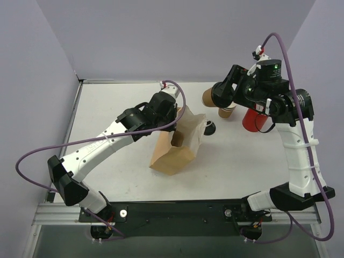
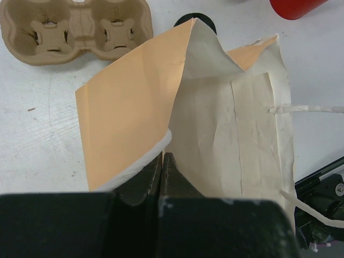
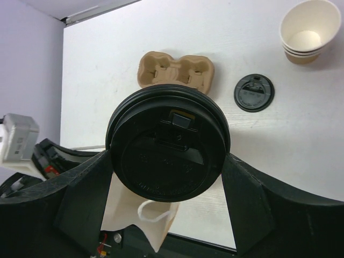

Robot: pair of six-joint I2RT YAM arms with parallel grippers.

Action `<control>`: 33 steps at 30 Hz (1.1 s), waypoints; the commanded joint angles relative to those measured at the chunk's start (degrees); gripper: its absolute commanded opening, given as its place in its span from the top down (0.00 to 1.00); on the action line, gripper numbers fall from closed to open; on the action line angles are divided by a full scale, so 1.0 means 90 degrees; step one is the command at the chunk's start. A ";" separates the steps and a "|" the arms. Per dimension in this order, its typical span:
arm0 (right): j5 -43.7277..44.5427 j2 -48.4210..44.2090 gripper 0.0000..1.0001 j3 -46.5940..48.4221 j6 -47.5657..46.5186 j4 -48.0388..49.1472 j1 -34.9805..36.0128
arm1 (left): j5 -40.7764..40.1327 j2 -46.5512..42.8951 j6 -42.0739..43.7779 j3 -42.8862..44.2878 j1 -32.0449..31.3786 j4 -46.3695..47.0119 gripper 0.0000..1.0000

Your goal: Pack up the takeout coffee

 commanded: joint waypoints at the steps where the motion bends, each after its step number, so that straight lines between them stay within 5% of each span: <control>1: -0.0211 0.0243 0.48 0.0570 0.0154 -0.0074 0.0343 | -0.0180 0.0133 -0.0052 0.0365 -0.0038 -0.0122 1.00; 13: -0.0084 0.0526 0.48 0.0512 0.0437 -0.0562 0.1369 | -0.0473 0.0191 -0.1273 0.0424 -0.0048 0.0434 1.00; 33: 0.0541 0.1269 0.49 0.0854 -0.0168 -0.1998 0.1584 | -0.1010 -0.0082 -0.3030 -0.0337 -0.0204 0.1722 1.00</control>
